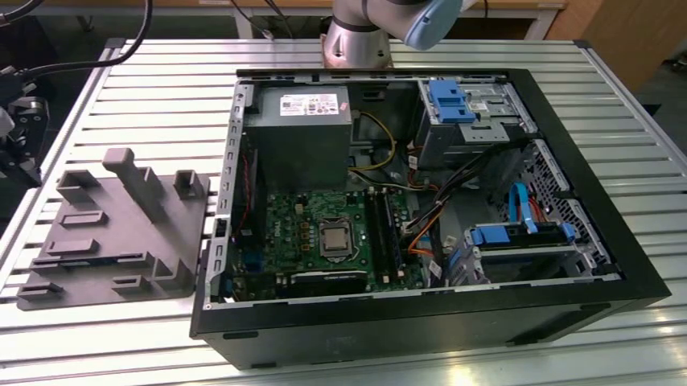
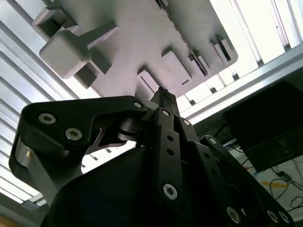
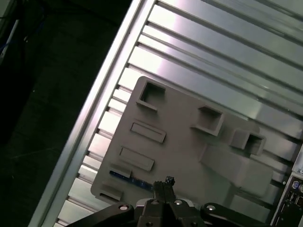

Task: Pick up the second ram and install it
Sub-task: 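Pick up the second ram and move it above second insertion slot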

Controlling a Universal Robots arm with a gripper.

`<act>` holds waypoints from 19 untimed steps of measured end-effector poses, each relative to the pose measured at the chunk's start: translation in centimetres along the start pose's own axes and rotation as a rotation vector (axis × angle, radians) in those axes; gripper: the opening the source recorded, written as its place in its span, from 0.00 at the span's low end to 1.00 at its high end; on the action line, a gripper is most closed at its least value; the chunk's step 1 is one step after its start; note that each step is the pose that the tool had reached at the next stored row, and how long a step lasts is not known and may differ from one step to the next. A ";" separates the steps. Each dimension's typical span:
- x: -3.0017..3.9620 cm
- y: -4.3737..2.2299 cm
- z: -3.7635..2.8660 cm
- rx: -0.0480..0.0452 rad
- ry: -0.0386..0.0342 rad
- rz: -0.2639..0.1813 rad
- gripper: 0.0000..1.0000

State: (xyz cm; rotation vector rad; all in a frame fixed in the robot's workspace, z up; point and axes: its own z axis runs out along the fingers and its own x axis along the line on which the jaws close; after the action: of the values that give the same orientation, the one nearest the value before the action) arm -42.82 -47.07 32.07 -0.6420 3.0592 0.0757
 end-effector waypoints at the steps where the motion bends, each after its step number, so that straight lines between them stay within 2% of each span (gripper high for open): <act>1: 0.00 0.00 0.00 -0.0004 0.0006 -0.014 0.11; 19: 0.00 0.00 0.00 -0.0063 0.0114 -0.258 0.11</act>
State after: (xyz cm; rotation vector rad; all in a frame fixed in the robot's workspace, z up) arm -42.82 -47.07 32.07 -1.0323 2.9571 0.0782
